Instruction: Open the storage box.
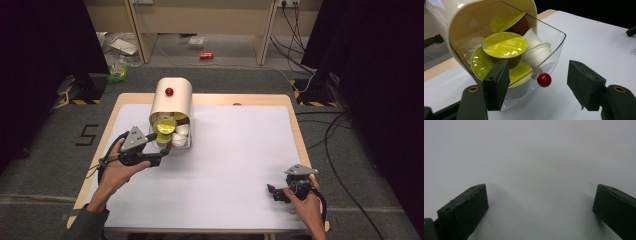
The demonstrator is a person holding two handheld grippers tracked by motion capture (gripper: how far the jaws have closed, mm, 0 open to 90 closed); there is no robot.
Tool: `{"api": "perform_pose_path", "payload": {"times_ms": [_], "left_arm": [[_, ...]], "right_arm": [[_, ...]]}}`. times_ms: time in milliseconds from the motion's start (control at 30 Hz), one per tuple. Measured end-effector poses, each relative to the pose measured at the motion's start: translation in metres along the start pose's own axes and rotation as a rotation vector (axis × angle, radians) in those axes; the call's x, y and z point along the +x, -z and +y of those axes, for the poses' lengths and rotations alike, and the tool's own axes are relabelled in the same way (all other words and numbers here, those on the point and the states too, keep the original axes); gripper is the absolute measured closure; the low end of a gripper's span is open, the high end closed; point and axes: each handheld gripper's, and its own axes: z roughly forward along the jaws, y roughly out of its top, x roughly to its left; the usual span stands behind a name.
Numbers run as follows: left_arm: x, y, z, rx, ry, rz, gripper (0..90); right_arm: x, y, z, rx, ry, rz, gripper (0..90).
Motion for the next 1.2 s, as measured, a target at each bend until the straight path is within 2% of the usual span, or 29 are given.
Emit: {"api": "perform_pose_path", "payload": {"times_ms": [233,767,1200], "left_arm": [[-0.006,0.003,-0.004,0.001,-0.016,0.008,34.1],[-0.015,0.009,-0.012,0.000,-0.021,0.014,34.1],[-0.016,0.015,-0.016,-0.009,-0.016,0.023,34.1]], "right_arm": [[0.000,0.000,0.000,0.000,0.000,0.000,0.3],[0.000,0.000,0.000,0.000,0.000,0.000,0.3],[0.000,0.000,0.000,0.000,0.000,0.000,0.3]]}}
